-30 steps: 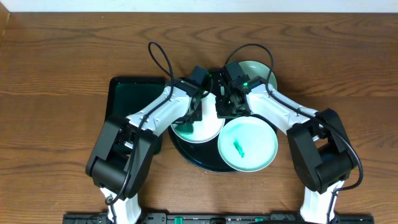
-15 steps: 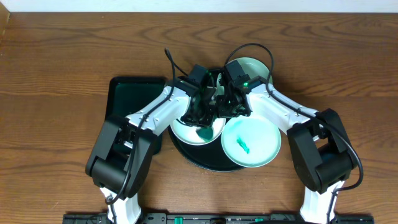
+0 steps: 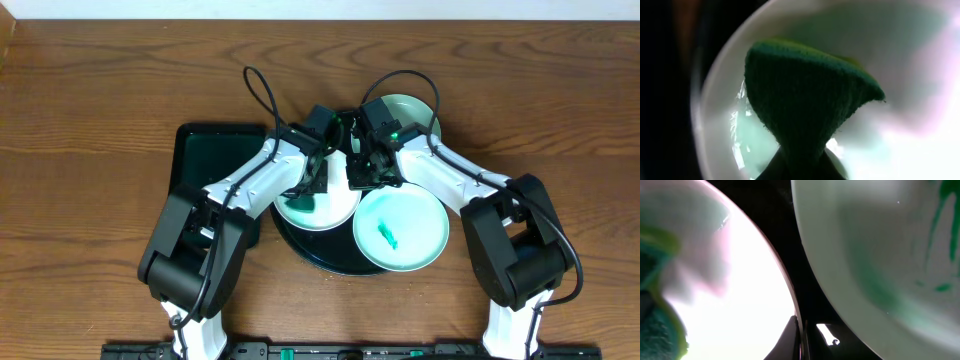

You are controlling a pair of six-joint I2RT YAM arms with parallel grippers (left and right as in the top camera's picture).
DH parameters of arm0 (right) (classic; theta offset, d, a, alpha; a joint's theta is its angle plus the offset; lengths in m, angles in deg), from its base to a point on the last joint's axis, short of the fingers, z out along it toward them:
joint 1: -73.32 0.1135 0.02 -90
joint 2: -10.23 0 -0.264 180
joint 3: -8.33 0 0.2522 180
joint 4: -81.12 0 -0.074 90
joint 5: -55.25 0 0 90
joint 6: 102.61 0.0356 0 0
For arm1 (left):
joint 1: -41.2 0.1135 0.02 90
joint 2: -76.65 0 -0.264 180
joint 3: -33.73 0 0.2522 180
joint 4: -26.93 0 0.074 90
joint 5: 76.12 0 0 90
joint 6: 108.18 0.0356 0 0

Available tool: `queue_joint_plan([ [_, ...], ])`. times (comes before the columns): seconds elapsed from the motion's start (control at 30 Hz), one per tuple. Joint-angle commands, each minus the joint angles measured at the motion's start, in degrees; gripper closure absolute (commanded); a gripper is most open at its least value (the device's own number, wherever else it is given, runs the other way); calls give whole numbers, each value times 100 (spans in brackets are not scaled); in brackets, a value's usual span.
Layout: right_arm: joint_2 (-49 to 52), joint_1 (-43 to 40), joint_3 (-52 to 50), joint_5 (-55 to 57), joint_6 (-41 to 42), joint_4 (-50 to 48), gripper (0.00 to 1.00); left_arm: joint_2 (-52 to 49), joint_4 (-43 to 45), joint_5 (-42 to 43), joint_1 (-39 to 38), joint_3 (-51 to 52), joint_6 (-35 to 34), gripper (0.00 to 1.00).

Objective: Clean dirty plates on tray and stack at the side
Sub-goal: 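Lift sponge away and move left gripper back over black tray, then lift white plate with right gripper and set it on table right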

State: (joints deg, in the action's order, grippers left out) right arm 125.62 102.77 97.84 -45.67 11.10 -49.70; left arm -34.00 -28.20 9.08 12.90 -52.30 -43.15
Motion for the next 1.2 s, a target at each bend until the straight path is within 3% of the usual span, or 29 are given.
queue_joint_plan([
  [0.0,98,55,52,44,46,26,99,76,-424,-533,109,-223,-348,93],
  [0.33,101,55,52,151,44,101,99,1399,-1327,560,1021,-1617,-319,93],
  [0.63,-79,131,245,234,-341,166,99,2194,-1829,868,2090,-1652,-72,93],
  [0.97,-719,581,990,2229,-1027,844,99,2190,-1864,669,2671,-1598,-17,93],
  [1.17,-1266,1182,1019,4618,-1093,1051,99,2190,-1838,673,2699,-1598,-17,93],
])
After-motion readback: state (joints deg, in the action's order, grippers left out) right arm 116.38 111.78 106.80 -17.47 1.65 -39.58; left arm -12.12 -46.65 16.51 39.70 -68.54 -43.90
